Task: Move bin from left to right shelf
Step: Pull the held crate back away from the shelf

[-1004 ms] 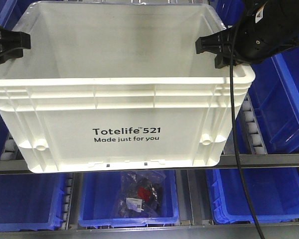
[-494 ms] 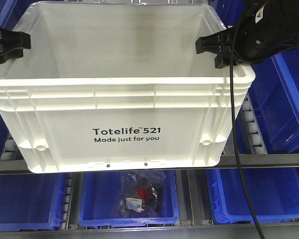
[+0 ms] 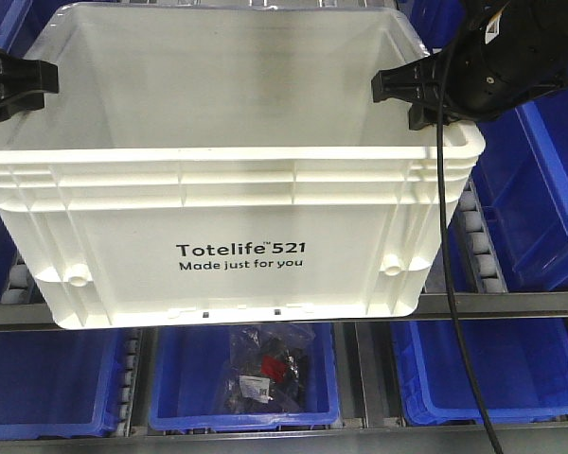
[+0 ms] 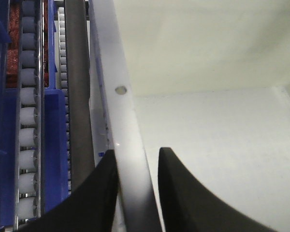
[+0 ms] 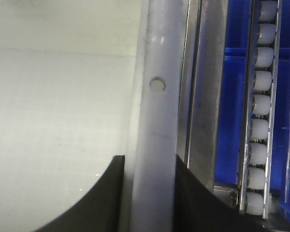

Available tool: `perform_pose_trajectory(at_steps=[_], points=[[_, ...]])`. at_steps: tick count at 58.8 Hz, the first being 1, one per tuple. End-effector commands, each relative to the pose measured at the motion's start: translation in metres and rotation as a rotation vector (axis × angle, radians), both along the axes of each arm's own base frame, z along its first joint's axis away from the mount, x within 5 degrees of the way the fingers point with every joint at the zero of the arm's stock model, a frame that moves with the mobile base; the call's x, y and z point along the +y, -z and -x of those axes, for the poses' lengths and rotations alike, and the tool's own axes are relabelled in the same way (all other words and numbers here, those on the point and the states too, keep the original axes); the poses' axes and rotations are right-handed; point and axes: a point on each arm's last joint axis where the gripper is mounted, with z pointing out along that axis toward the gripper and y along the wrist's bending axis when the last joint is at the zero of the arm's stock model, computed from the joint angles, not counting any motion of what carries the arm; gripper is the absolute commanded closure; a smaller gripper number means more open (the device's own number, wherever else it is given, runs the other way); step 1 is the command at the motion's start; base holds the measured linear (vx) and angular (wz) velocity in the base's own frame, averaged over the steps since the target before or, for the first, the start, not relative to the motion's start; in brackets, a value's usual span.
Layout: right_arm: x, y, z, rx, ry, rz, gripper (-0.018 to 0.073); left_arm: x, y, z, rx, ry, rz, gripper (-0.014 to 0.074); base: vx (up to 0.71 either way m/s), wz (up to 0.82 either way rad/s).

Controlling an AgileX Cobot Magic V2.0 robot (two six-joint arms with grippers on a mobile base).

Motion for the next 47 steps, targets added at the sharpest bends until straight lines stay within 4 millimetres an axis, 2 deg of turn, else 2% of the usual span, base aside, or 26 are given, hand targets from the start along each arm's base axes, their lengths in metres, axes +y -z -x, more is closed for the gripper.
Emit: perform_pose_trajectory(at_steps=[1,47], points=[[-0.0093,-0.037,0.0016,-0.225,-0.002,-0.001,0.054,0.0031,-0.0321,0.0053,-0.202,0.004,-0.002,0.0494,0.0,0.0],[-0.0093,-0.037,0.0016,-0.225,-0.002,-0.001,0.054,0.0031,-0.0322,0.0053,-0.203,0.004,-0.001,0.0494,-0.03,-0.05]])
